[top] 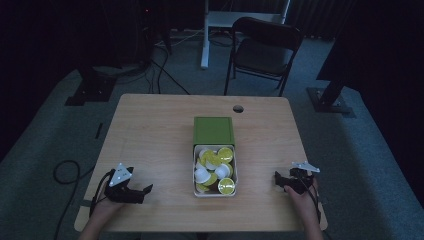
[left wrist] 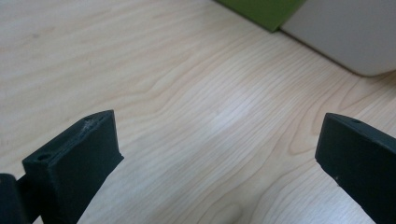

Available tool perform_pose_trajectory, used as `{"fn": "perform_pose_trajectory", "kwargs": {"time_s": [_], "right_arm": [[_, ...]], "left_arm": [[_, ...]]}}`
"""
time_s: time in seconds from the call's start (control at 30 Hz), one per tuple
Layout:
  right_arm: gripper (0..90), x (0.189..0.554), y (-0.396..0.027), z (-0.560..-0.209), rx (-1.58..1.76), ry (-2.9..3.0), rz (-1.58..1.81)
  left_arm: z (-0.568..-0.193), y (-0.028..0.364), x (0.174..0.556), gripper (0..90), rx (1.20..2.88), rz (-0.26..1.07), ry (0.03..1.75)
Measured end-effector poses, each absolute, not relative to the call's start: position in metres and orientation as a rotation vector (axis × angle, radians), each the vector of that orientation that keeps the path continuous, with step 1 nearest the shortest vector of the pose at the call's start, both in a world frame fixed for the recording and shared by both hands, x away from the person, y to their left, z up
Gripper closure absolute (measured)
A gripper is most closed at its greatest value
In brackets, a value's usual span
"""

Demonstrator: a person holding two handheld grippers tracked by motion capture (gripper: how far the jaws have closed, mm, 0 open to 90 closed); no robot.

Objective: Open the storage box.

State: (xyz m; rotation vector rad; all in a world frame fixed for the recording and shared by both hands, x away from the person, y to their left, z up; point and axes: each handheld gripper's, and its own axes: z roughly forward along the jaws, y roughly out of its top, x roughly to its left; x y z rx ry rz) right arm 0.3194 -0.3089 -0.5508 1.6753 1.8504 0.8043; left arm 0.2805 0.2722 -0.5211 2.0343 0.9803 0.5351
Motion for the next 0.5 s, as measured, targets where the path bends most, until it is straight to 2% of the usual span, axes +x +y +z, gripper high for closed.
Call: {"fn": "perform_pose_trajectory", "kwargs": {"time_s": [0.27, 0.5], "right_arm": [[10.5, 0.319, -0.309, -0.551, 1.676, 1.850, 0.804], [10.6, 0.319, -0.309, -0.551, 1.676, 1.850, 0.804]], "left_arm": [[-0.525, 0.283, 0.282, 0.0, 1.983, 0.569, 1.052], [-0.531, 0.290, 0.284, 0.0, 2.025, 0.587, 1.117]]}}
